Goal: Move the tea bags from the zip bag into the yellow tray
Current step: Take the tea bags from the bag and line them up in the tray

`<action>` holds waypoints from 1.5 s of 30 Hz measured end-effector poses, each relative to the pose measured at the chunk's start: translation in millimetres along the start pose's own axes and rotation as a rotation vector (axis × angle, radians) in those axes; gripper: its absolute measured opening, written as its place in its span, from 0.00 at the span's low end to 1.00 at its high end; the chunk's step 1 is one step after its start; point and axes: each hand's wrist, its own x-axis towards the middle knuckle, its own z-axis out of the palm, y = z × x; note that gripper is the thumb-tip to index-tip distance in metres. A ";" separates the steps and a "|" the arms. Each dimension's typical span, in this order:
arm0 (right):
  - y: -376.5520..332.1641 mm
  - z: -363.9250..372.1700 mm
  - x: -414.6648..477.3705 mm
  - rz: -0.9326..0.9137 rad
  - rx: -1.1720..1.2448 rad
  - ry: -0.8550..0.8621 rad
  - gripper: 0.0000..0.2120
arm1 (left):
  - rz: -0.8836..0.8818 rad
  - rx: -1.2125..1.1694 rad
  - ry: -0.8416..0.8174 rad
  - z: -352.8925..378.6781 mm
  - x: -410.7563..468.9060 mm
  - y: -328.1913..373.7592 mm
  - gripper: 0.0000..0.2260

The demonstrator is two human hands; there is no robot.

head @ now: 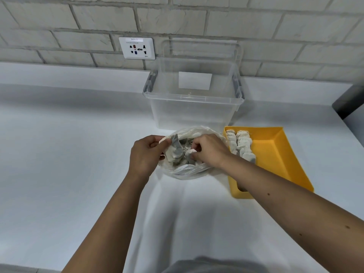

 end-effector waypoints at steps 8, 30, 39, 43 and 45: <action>10.8 -55.7 -28.3 0.064 0.471 0.112 0.06 | 0.048 -0.069 -0.056 7.2 -12.2 20.8 0.05; 138.8 -57.1 -99.1 0.279 0.388 0.033 0.07 | 0.085 -0.059 -0.247 109.7 -51.0 35.7 0.05; 142.1 -43.7 -79.2 0.331 0.492 0.054 0.06 | 0.030 -0.039 -0.231 113.5 -45.7 31.2 0.05; 140.4 -40.5 -78.9 0.316 0.436 0.069 0.08 | 0.026 -0.047 -0.250 116.2 -44.3 31.2 0.04; 139.4 -44.7 -80.9 0.305 0.374 0.092 0.10 | 0.013 -0.059 -0.260 118.3 -45.1 31.7 0.04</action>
